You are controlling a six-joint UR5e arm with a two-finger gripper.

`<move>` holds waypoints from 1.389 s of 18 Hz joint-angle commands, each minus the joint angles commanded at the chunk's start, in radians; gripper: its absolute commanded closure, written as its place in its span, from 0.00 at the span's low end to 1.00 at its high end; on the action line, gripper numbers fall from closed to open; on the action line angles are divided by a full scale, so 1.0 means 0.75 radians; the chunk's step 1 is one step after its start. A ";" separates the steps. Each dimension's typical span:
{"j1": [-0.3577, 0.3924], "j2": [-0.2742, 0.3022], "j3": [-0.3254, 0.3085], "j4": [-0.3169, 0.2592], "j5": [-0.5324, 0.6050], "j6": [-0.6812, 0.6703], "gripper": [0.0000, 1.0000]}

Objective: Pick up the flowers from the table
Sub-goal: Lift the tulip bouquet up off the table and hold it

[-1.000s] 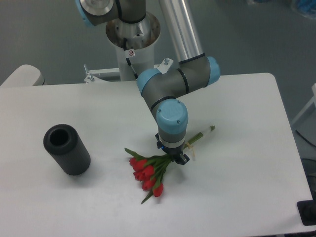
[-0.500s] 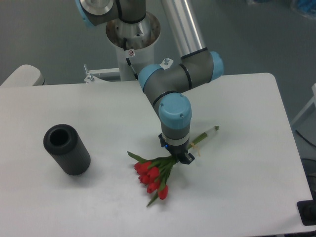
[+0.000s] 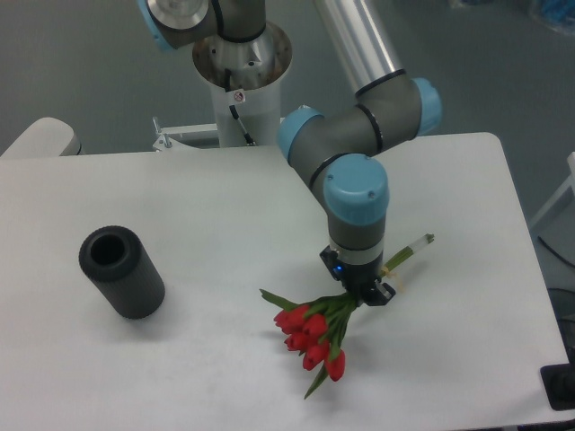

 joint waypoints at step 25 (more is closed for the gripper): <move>-0.018 -0.115 0.238 -0.172 -0.006 0.014 0.98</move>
